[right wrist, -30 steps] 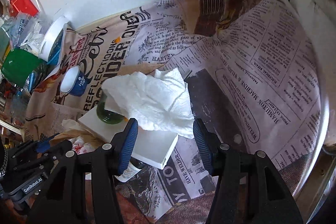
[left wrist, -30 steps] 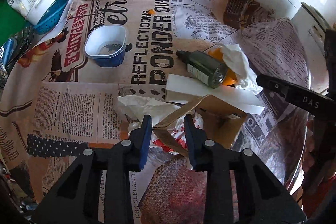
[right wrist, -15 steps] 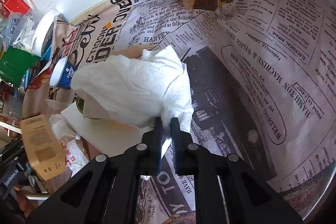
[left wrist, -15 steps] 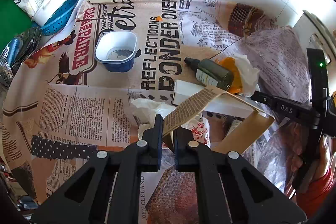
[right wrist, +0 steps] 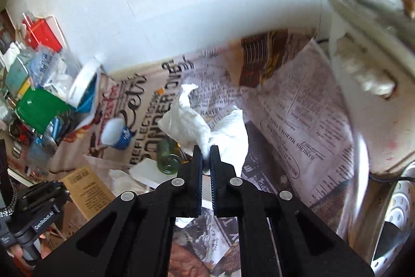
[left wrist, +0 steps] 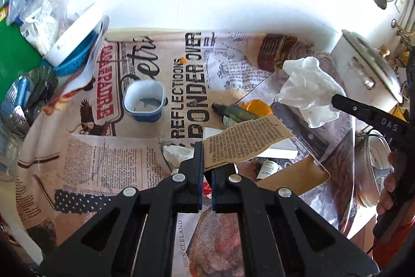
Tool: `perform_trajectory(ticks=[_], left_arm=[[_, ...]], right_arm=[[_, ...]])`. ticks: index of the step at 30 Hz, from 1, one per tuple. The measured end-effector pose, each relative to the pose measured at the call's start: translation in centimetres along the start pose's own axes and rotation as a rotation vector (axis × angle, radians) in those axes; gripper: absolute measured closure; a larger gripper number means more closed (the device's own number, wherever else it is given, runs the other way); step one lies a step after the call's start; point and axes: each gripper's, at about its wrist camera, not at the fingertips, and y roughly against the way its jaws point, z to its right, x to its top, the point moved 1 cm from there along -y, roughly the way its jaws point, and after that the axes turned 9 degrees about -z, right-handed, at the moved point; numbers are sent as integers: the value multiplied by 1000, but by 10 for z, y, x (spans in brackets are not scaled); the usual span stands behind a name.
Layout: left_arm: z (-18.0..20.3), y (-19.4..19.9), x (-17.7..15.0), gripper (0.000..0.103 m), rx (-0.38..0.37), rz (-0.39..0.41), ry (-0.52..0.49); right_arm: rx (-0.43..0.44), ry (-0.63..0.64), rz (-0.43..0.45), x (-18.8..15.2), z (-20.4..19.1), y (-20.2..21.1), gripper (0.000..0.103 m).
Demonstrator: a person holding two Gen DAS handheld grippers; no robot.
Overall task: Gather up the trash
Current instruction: 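Grasp the white tissue with the right gripper while the left grasps the cardboard box, then carry the tissue and cardboard box down over the white bin with both grippers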
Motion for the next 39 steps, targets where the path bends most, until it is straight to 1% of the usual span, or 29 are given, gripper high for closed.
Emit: perform_trajectory(ticks=[4,9,12,16,20,27,33,39], left_arm=[[-6,25,-4,100,-30,35,-49],[-14,51,-16,100,-57,65,-124],[-17,61,-27,100,-72,67,-157],[-15,68,-43,100,-74,52,-181],[-10,78,-62,100,-82,44,-177],[8,99,-102,100,-54,55,-137],[36,125,-154,101,-19,81,-58],[67,140,-212,102,-13,70,-5]], right_arm=[[-24,-19,70,-14,-18,29,98],[-64,-68,131,-44,-39,60,98],[-79,-96,153,-66,-50,74,98],[-86,-113,153,-87,-61,87,98],[-84,-108,142,-105,-70,96,98],[-37,-64,134,-142,-73,116,98],[8,11,122,-188,-64,144,98],[25,52,97,-239,-49,174,98]])
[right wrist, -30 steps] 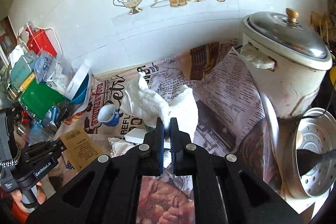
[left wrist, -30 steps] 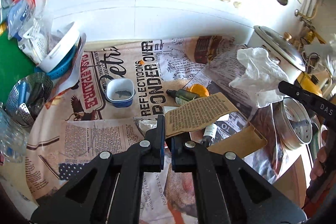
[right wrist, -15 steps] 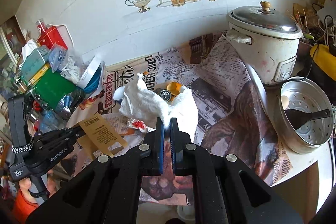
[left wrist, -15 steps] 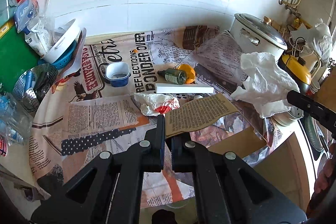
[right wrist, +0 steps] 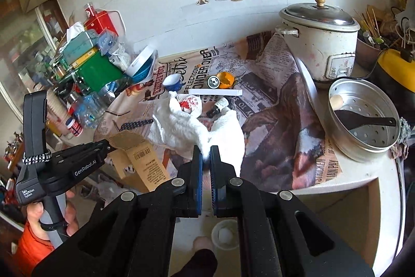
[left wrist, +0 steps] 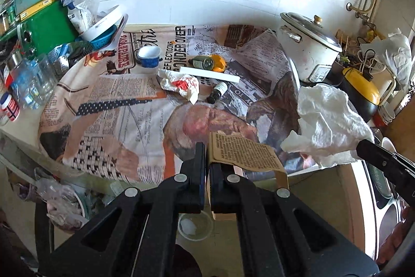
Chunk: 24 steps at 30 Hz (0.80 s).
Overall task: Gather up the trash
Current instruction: 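Carry the tissue and cardboard box down over the white bin with both grippers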
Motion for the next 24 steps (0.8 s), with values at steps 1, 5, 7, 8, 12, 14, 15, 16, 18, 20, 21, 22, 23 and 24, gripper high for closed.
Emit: perform_trajectory(ticks=[1,5,7,8,12,14,15,16,18,20,21,22,23,24], left_arm=[[5,1,-9,103,-4,-4,1],[23,-1,-37,103,19,-25,-10],[29,-3,-49,103,28,-40,-15],[31,-5,-55,103,29,-50,-15],[29,-20,-73,103,35,-103,-13],[23,-31,-83,103,42,-131,-13],[20,-38,-87,103,45,-145,-14],[16,-45,-91,103,46,-161,-15],[6,-62,-99,103,45,-187,-16],[-4,-80,-108,103,48,-214,-25],[-9,-91,-113,103,50,-226,-33],[-14,-102,-118,103,48,-237,-42],[-18,-114,-124,103,45,-245,-52],[-23,-126,-129,103,45,-254,-61]], right_arm=[[5,4,-9,-7,2,3,98],[16,9,-42,-30,12,8,98],[24,3,-61,-40,16,8,98],[28,-2,-69,-45,17,7,98],[42,-15,-104,-62,19,-3,98],[44,-24,-119,-68,19,-12,98],[45,-30,-127,-72,20,-16,98],[44,-36,-137,-76,20,-22,98],[42,-51,-156,-84,21,-36,98],[31,-61,-175,-92,21,-53,98],[26,-69,-186,-97,22,-62,98],[22,-78,-194,-102,23,-72,98],[16,-88,-200,-107,24,-81,98],[8,-97,-206,-113,25,-92,98]])
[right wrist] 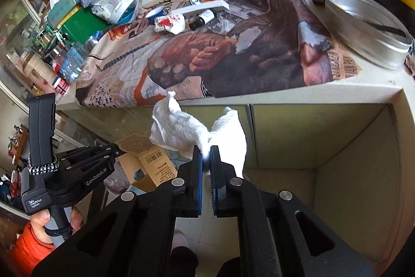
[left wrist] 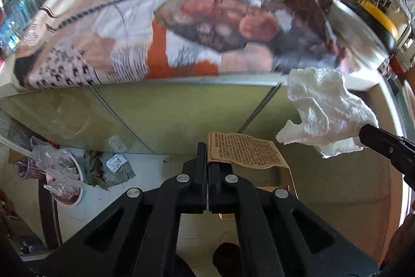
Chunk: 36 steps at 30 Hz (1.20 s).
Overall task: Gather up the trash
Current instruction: 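Carry the tissue and cardboard box down over the white bin with both grippers, then open both grippers to drop the tissue and cardboard into the bin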
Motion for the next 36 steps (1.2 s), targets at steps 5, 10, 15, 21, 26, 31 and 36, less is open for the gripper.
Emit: perform_trajectory(ticks=[5,10,15,21,26,31,36], left_arm=[[-26,-80,-13,103,-12,-62,-22],[-57,-161,-34,103,17,-94,-25],[-88,-241,-60,103,26,-139,14],[-111,-323,-91,103,44,-190,50],[-117,-368,-110,103,49,-218,50],[-113,-394,-120,103,63,-233,30],[-102,-413,-123,103,44,-252,8]], right_arm=[[-17,-84,-50,-22,13,-75,98],[-21,-148,-118,-48,30,-160,98],[-26,-159,-188,-73,51,-244,98],[-16,-176,-255,-99,78,-334,97],[-2,-144,-284,-113,85,-377,94],[50,-146,-305,-118,87,-393,77],[36,-190,-290,-119,101,-389,61]])
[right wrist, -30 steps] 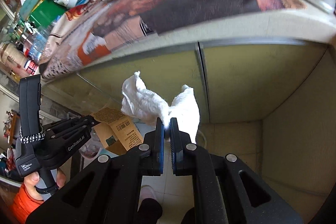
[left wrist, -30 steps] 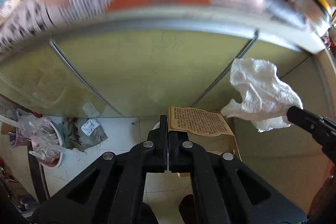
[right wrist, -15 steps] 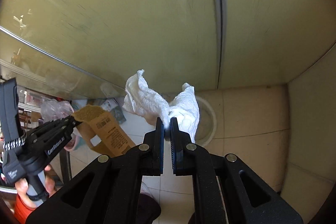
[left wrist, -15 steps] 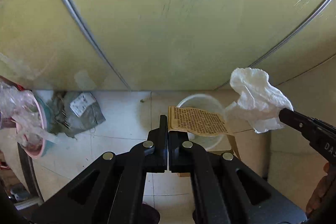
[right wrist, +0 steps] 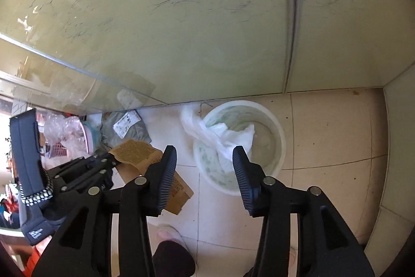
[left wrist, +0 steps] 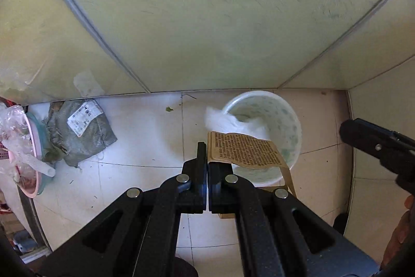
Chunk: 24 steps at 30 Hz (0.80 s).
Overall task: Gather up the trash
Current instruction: 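Open both grippers to drop the tissue and cardboard into the bin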
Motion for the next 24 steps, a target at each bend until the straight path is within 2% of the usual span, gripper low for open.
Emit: perform_trajectory(ticks=[4,6,8,11,14,18,24], left_arm=[[20,-11,6,103,-31,-22,-28],[27,-15,9,95,-40,-32,-43],[37,-15,10,79,-54,-44,-56],[47,-8,9,70,-72,-57,-76],[54,6,4,70,-62,-59,-99],[56,42,-1,70,-69,-56,-104],[51,144,-5,69,-105,-6,-86]], right_arm=[[-8,-26,20,-3,12,19,61],[-8,-39,36,-4,14,25,61],[-10,-50,48,-7,17,36,61],[-13,-67,58,-11,23,53,61],[-15,-77,66,-15,23,70,61],[-30,-80,79,-19,11,88,61],[-63,-55,104,-20,-23,141,61]])
